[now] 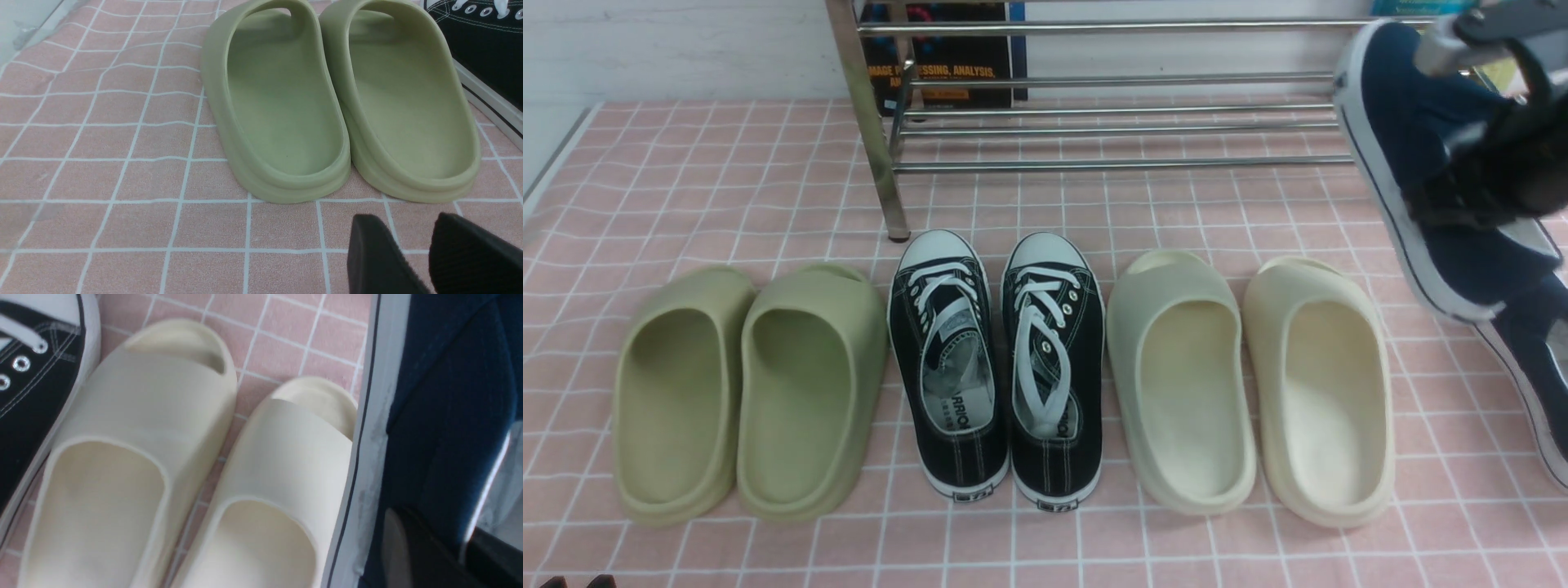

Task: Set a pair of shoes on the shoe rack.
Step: Use the right arm to put a shoe into the shoe rack

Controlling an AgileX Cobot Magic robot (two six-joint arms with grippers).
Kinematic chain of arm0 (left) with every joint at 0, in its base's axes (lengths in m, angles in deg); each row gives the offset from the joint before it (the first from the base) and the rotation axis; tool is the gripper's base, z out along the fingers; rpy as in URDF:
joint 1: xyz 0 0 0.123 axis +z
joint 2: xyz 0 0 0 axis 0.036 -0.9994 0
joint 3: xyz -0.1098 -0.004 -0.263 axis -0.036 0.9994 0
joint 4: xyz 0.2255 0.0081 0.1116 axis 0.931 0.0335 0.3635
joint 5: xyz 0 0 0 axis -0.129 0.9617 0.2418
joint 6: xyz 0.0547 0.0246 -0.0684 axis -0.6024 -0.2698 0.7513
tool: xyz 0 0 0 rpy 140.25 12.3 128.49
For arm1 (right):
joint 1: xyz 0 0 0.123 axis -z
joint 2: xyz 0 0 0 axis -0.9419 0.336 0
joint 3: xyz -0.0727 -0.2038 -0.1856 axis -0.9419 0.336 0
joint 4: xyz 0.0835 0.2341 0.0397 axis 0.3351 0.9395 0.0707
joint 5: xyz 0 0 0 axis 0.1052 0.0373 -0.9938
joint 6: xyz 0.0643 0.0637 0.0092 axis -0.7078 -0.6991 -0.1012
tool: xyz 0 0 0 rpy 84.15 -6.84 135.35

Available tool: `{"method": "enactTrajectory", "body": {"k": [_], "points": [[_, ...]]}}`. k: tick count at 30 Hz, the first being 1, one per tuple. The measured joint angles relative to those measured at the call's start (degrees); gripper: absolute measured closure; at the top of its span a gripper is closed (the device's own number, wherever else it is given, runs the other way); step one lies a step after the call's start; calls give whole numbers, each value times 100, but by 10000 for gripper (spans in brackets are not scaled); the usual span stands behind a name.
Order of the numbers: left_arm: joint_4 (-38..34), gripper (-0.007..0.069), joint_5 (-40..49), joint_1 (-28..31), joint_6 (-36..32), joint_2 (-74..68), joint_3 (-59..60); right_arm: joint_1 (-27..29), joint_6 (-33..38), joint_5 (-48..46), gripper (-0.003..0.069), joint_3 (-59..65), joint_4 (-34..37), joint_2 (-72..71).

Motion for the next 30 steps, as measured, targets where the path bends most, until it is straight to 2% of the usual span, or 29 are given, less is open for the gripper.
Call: {"method": "enactTrajectory", "body": {"k": [13, 30], "points": [[0, 384, 0, 0, 0, 0, 0, -49, 67, -1696, 627, -2389, -127, 2390], [0, 384, 0, 0, 0, 0, 0, -33, -11, -2083, 627, -2815, -34, 2869]]}}
